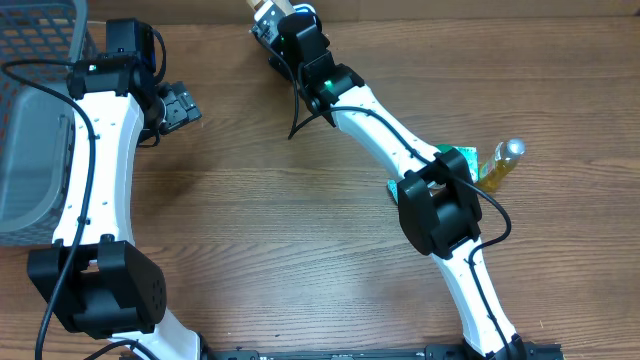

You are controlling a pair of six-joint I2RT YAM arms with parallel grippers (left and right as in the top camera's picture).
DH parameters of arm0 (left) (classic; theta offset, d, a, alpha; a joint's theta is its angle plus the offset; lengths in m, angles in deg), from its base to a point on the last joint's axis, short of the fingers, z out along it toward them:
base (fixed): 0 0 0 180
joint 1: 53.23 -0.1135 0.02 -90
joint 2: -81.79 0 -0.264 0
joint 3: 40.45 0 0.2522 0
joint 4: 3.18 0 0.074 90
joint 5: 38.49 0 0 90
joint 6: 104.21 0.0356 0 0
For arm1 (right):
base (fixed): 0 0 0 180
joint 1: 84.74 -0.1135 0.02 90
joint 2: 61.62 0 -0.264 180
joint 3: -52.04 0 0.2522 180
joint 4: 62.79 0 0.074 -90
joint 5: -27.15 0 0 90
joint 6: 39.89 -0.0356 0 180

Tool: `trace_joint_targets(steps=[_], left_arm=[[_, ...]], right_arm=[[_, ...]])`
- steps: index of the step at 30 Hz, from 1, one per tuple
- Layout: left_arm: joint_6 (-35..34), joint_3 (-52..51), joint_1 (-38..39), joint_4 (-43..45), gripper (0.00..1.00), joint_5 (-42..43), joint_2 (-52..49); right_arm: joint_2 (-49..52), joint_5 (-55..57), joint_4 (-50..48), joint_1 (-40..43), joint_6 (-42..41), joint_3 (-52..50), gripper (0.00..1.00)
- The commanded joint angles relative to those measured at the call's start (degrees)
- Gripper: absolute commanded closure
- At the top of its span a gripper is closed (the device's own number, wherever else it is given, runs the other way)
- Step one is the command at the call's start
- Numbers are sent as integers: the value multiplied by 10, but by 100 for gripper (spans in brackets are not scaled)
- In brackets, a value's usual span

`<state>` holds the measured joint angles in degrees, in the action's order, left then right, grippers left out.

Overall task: Scan the item barcode
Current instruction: 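Carry the pouch back and lower it onto the table center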

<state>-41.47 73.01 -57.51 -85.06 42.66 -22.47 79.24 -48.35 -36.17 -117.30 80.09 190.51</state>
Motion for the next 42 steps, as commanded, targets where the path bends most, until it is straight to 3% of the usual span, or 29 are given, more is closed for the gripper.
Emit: trace_joint_targets(steps=[1,7,10,18,23,26,33,42], left_arm=[[-6,6,-1,0,1,-6,-1],[-6,6,-1,0,1,-6,-1],[-6,6,-1,0,0,-6,-1],[-6,6,-1,0,1,-6,-1],[-6,6,-1,0,0,-6,-1],[-6,6,-1,0,0,-6,-1],[-6,6,-1,0,0,-6,-1],[-6,6,-1,0,1,-6,-1]], right_arm=[[-1,-7,-9,23,-55,-2,96],[-75,-10,26,43,-105,7,96],[-131,-62,98,46,-105,7,96],[-252,-249,420,77,-216,7,96],[-262,-392,689,111,-220,1,96],[-259,-401,776,121,-220,-23,96],[-259,-401,824,120,-194,-129,96],[-259,-329,736,121,-193,-268,96]])
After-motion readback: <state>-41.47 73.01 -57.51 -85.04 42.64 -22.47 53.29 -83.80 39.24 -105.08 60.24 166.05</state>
